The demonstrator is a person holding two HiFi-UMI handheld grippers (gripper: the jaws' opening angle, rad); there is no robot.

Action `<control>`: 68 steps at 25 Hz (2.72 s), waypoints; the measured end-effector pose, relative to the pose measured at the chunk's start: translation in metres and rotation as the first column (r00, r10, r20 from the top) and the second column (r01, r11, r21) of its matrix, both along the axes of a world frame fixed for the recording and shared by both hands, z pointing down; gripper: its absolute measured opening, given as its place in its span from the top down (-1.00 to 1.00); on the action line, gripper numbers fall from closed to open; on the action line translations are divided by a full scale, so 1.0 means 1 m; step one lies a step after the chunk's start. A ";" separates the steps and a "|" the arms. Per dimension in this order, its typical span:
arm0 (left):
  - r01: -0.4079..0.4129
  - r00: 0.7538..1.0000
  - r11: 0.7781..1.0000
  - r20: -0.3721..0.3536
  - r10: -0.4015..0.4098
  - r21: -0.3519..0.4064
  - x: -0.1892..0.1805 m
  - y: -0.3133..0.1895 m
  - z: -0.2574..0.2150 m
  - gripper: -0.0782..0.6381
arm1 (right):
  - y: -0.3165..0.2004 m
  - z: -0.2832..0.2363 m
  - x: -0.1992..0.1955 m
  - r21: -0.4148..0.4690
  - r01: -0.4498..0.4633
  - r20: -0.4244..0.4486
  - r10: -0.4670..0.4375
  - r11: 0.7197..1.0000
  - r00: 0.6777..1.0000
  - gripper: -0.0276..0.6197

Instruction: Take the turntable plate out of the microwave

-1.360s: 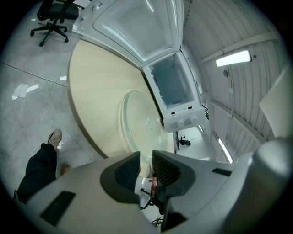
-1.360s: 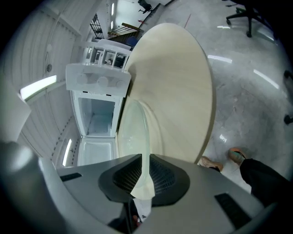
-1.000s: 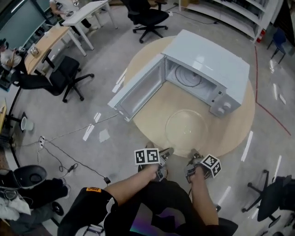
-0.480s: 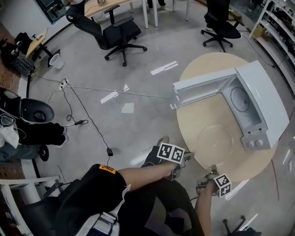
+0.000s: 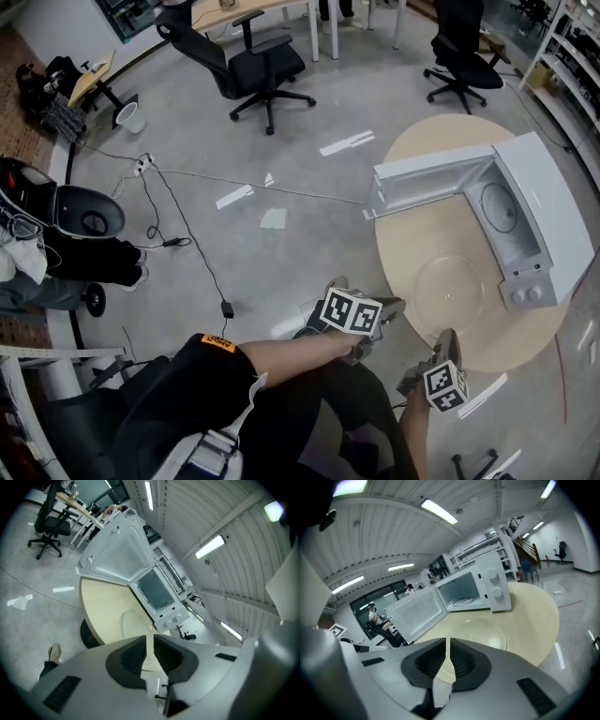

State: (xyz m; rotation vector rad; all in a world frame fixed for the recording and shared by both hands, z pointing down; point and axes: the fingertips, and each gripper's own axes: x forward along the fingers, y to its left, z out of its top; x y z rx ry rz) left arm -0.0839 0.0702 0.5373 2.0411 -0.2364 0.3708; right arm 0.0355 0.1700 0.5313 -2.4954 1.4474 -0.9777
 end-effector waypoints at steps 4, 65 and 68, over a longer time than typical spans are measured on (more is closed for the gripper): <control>0.000 1.000 0.991 -0.023 0.003 0.137 -0.015 -0.002 -0.030 0.56 | -0.009 -0.028 -0.021 0.020 0.071 -0.119 -0.068 0.997 0.991 0.79; -0.102 0.994 0.670 0.054 0.093 0.735 -0.326 0.159 -0.129 0.65 | 0.146 -0.141 -0.366 0.040 0.105 -0.383 -0.082 0.994 0.920 0.86; -0.092 0.996 0.662 0.055 0.076 0.744 -0.315 0.170 -0.132 0.65 | 0.158 -0.138 -0.358 0.032 0.123 -0.387 -0.101 0.992 0.916 0.87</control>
